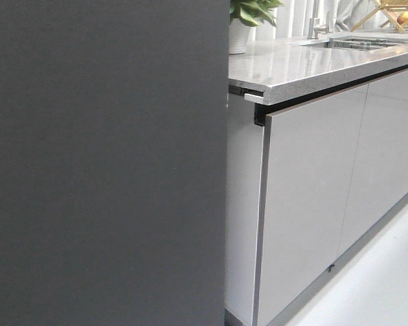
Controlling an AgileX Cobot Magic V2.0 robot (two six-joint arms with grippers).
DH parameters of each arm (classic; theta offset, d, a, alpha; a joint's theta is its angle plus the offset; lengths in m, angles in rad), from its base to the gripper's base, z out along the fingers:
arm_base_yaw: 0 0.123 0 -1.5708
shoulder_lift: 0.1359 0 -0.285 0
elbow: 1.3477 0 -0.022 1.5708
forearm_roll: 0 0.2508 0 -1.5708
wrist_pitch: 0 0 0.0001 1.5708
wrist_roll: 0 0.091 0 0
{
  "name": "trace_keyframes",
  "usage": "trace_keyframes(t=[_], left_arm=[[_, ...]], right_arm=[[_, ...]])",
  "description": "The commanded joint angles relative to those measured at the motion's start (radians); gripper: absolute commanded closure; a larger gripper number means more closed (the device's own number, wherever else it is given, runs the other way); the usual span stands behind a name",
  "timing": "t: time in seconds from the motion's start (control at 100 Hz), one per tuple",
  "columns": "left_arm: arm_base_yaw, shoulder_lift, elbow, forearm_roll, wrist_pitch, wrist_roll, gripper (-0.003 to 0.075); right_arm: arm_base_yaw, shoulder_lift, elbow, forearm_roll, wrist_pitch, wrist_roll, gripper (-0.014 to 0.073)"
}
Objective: Close fridge door
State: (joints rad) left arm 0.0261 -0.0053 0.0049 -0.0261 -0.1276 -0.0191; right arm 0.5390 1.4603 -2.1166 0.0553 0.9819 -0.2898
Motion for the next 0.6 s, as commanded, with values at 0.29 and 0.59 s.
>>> trace_keyframes(t=[0.29,0.59], left_arm=[[-0.001,-0.011,0.035,-0.004,-0.072,-0.004,0.0740],[-0.001,-0.011,0.035,-0.004,-0.072,-0.004,0.0740]], right_arm=[[-0.004,-0.552,0.448,-0.197,-0.103,0.144,0.0639],[-0.004,-0.812,0.693,-0.201,-0.140,0.183,0.0639]])
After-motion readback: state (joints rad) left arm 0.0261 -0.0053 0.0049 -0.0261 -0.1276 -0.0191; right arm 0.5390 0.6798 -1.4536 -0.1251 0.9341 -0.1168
